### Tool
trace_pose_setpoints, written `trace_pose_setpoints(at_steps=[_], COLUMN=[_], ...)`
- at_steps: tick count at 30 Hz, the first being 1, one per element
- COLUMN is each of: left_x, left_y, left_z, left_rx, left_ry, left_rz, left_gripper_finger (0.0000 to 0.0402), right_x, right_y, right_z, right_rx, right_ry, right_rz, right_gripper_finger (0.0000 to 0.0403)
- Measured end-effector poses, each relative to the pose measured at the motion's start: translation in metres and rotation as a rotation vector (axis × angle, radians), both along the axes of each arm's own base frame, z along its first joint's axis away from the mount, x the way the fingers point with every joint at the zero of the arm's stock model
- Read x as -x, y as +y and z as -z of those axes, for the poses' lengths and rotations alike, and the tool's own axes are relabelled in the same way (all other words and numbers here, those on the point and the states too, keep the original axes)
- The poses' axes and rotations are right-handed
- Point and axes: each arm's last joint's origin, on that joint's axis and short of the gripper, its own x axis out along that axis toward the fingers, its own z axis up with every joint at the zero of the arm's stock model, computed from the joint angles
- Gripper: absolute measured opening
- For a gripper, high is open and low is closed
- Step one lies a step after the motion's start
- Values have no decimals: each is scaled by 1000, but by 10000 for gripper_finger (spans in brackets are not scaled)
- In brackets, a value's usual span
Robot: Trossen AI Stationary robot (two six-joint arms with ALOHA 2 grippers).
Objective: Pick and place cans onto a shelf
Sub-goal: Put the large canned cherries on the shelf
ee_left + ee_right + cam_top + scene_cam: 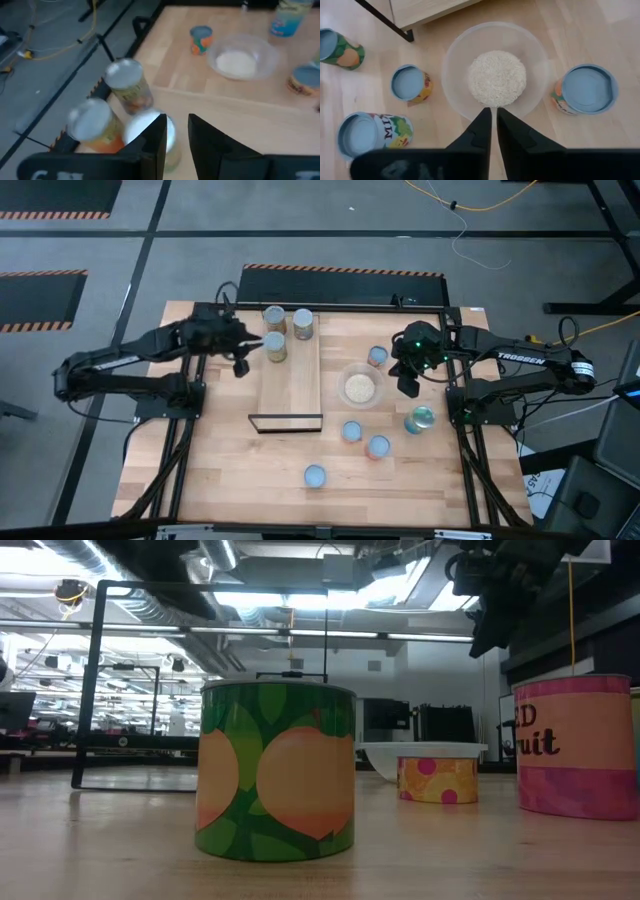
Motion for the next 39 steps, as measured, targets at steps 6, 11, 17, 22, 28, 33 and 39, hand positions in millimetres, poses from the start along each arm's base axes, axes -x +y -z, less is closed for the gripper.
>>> trace_pose_setpoints(at_steps=[6,11,17,22,28,33,39], left_x=[13,19,22,22,23,22,21], left_y=[-14,-20,-22,-22,-22,-22,-22], left_z=[39,60,73,79,85,85,82], left_rx=[29,31,28,38,45,46,38], left_ry=[-58,-110,-127,-111,-94,-96,-124], left_rz=[37,57,70,67,68,67,69], left_gripper_finger=[71,71,71,71,71,71,71], right_x=[0,0,2,11,27,33,39], right_y=[1,1,7,28,60,83,102], right_z=[0,-1,-23,-27,-11,-1,1], right_rx=[-29,-31,-159,-335,-444,-391,-250], right_ry=[-5,-5,-30,104,392,478,469], right_rz=[6,3,-76,-81,-10,-7,-57], right_gripper_finger=[93,141,149,145,141,141,141])
